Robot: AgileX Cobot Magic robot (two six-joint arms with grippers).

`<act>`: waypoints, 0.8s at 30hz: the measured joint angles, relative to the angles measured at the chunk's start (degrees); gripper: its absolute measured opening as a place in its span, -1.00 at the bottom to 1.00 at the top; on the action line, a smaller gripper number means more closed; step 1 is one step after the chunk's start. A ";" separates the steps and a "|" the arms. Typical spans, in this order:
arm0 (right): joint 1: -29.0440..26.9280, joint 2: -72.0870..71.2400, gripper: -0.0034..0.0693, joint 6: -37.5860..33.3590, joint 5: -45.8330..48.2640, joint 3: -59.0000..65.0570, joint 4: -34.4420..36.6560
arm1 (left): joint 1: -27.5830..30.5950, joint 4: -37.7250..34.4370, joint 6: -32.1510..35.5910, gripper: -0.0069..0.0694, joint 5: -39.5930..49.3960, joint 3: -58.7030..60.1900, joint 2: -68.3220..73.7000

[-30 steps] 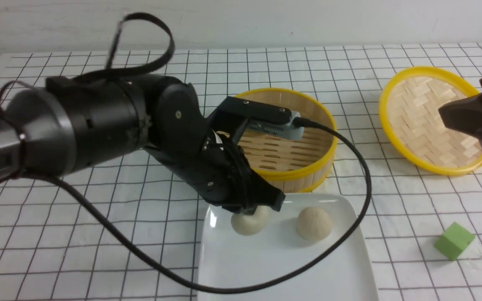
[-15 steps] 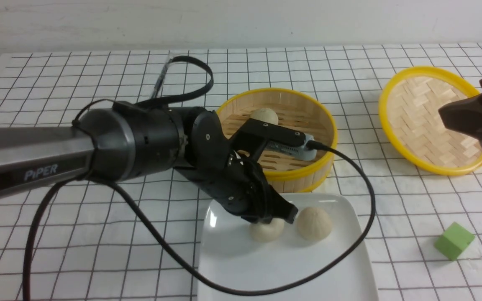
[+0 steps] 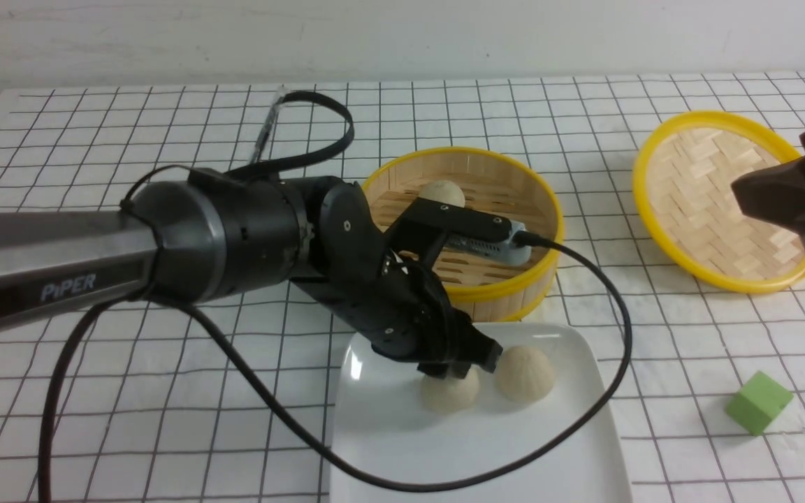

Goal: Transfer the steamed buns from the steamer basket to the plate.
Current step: Use the left arm to put the steamed stuffed bun into the plate, then use the left arm to grab the steamed stuffed bun that is closest to it

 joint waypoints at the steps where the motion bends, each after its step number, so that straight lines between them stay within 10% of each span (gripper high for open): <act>1: 0.00 0.00 0.46 0.00 0.00 0.00 0.00 | 0.00 0.00 0.00 -0.08 0.00 0.00 0.00; 24: 0.00 0.00 0.46 -1.27 0.02 0.00 2.35 | 0.00 2.47 0.38 -0.02 -12.56 -6.18 -12.23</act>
